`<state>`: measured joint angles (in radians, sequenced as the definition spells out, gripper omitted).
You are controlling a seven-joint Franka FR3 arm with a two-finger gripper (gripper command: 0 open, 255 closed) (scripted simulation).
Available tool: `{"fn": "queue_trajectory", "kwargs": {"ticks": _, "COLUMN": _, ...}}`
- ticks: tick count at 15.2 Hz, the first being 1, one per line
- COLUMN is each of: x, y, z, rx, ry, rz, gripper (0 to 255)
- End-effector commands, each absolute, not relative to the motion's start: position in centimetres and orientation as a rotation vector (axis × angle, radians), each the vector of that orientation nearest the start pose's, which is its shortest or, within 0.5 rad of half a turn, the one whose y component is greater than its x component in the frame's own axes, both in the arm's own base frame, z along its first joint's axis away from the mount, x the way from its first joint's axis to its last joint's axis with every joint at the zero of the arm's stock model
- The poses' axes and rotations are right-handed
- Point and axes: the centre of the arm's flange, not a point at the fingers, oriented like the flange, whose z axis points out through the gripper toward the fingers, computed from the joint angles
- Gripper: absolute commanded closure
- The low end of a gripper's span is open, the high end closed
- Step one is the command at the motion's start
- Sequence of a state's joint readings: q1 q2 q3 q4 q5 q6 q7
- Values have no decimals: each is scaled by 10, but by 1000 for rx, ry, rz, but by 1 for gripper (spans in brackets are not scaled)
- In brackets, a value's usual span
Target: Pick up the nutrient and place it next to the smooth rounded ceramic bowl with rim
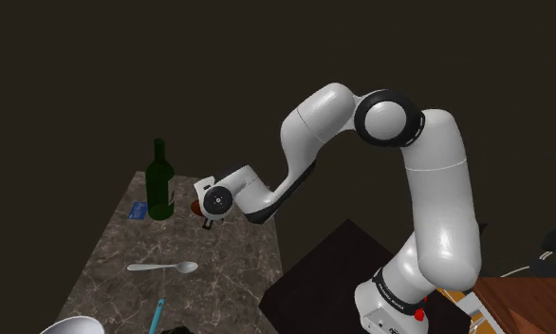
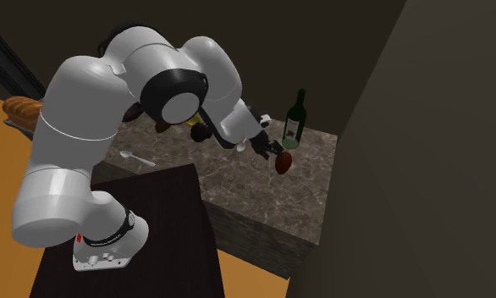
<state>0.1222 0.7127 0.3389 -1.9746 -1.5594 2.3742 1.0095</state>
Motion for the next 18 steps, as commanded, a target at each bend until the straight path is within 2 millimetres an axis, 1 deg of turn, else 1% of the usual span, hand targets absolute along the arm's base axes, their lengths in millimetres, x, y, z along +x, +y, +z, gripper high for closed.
{"fn": "queue_trajectory", "kwargs": {"ticks": 1, "x": 530, "y": 249, "z": 86, "rx": 2353, "ry": 874, "rz": 498, "gripper": 0}}
{"fn": "queue_trajectory", "kwargs": {"ticks": 8, "x": 548, "y": 236, "z": 59, "rx": 2353, "ry": 874, "rz": 498, "gripper": 0}}
{"fn": "queue_trajectory", "kwargs": {"ticks": 16, "x": 548, "y": 236, "z": 59, "rx": 2354, "ry": 874, "rz": 498, "gripper": 0}}
{"fn": "queue_trajectory", "kwargs": {"ticks": 17, "x": 548, "y": 236, "z": 59, "rx": 2354, "ry": 874, "rz": 498, "gripper": 255}}
{"fn": "queue_trajectory", "kwargs": {"ticks": 18, "x": 548, "y": 236, "z": 59, "rx": 2354, "ry": 874, "rz": 498, "gripper": 255}}
